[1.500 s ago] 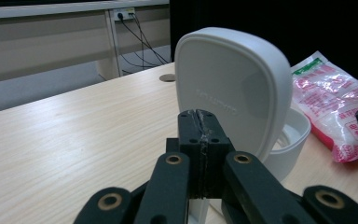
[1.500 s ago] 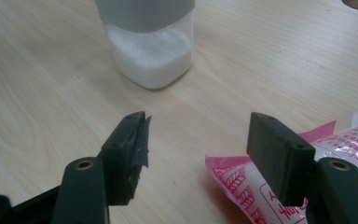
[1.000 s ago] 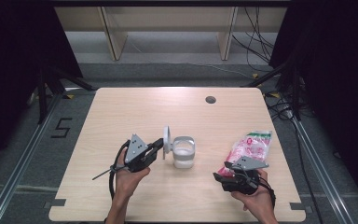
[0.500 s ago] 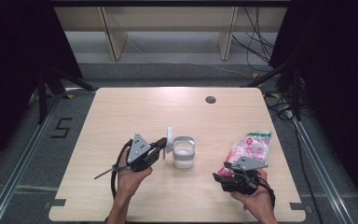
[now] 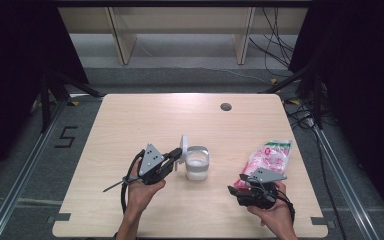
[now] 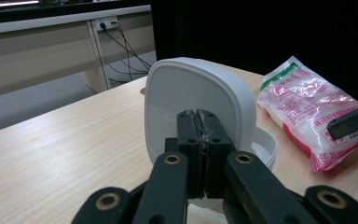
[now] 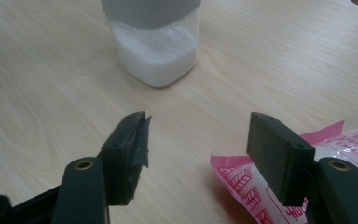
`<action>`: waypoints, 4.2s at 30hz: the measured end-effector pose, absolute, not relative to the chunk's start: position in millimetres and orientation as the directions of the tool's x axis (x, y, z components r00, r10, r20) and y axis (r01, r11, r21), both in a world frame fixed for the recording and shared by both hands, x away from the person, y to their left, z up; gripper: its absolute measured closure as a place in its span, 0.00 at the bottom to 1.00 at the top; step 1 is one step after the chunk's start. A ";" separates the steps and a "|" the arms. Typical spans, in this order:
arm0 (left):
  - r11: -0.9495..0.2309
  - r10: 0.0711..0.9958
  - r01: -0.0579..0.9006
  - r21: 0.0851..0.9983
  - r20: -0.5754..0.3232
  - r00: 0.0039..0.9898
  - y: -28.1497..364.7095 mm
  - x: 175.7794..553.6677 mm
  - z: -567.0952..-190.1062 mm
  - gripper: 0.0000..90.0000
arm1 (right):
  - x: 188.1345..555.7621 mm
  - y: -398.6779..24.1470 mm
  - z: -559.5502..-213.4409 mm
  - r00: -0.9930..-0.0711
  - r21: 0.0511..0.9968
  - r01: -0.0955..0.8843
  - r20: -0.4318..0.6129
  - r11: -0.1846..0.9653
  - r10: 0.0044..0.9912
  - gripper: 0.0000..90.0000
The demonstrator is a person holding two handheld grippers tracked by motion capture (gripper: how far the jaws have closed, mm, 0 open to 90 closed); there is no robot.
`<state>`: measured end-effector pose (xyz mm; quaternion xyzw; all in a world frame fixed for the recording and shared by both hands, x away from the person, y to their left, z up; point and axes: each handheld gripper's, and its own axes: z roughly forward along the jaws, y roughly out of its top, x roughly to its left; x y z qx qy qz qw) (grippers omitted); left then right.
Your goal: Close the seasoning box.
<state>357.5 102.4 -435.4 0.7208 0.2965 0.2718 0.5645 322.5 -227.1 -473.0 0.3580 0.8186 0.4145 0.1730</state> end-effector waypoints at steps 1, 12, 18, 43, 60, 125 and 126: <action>-0.187 0.735 0.122 0.975 0.056 0.676 102.2 357.5 -435.2 0.98 | 322.5 -226.7 -473.1 -0.685 0.801 0.449 0.024 0.396 0.728 0.43; -0.199 0.720 0.121 0.973 0.061 0.691 93.4 355.5 -435.9 0.97 | 322.4 -226.3 -472.3 -0.689 0.798 0.449 0.023 0.402 0.724 0.43; -0.188 0.706 0.140 0.972 0.034 0.708 88.6 353.7 -437.3 0.95 | 322.4 -226.3 -472.5 -0.685 0.801 0.448 0.022 0.397 0.728 0.43; -0.153 0.737 0.192 0.969 -0.017 0.676 115.5 346.8 -445.6 0.39 | 324.0 -227.8 -474.7 -0.687 0.802 0.448 0.027 0.395 0.726 0.43; -0.147 0.744 0.208 0.967 -0.030 0.667 117.1 328.1 -463.8 0.33 | 322.5 -227.5 -476.2 -0.670 0.795 0.480 0.060 0.370 0.740 0.42; -0.205 0.726 0.219 0.954 -0.002 0.688 102.3 288.1 -506.3 0.29 | 307.2 -228.5 -485.5 -0.708 0.775 0.474 0.054 0.418 0.704 0.39; -0.205 0.726 0.221 0.954 -0.003 0.687 102.3 288.3 -506.4 0.29 | 307.2 -228.3 -485.6 -0.709 0.775 0.474 0.054 0.418 0.703 0.39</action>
